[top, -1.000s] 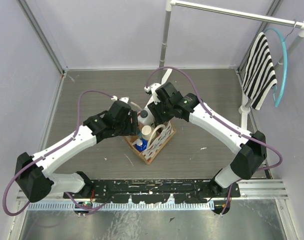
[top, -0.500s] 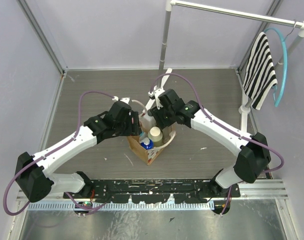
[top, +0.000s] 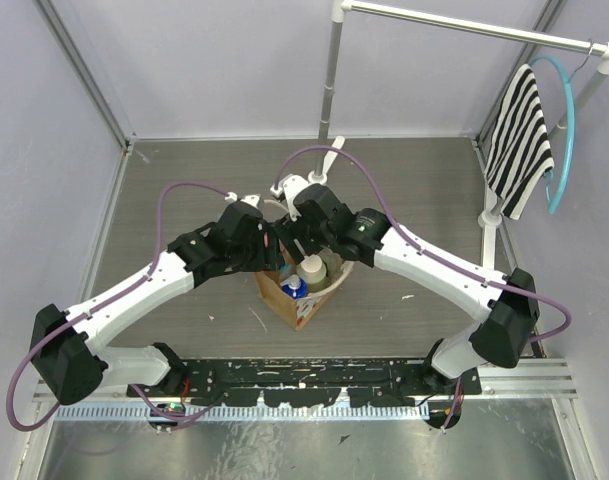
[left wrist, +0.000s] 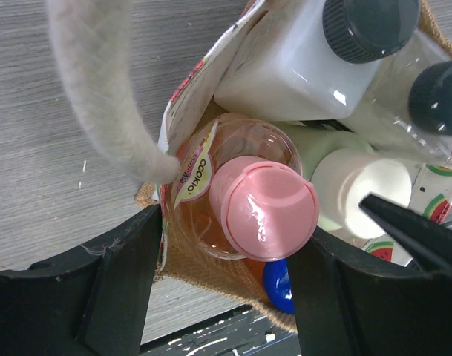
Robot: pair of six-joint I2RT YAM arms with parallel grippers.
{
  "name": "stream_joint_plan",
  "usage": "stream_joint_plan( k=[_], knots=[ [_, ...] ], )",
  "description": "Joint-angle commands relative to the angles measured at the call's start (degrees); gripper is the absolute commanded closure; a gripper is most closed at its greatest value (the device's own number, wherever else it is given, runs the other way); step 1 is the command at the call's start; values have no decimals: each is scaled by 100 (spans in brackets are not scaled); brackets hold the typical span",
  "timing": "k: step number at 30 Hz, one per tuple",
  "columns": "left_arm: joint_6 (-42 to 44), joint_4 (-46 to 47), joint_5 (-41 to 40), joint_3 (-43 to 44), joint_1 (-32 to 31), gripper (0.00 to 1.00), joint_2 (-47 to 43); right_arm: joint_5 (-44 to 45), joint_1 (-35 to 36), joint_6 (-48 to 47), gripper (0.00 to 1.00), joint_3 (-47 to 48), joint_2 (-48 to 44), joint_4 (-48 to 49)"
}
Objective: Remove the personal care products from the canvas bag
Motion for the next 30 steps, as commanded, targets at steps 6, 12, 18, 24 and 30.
stream_joint_plan(
  k=[6, 12, 18, 24, 30],
  knots=[
    [-22, -58, 100, -139, -2, 28, 40, 494, 40, -116, 22, 199, -105, 262],
    [-21, -24, 93, -176, 4, 28, 6, 914, -51, -284, 16, 214, -188, 297],
    [-56, -13, 139, -224, 1, 28, 22, 712, -399, -128, 17, 58, -197, 170],
    [-56, -16, 143, -233, -4, 28, -21, 277, -546, 116, 20, -182, -182, 31],
    [-86, 8, 185, -252, -2, 28, 2, -712, -488, 298, 32, -345, -254, -4]
  ],
)
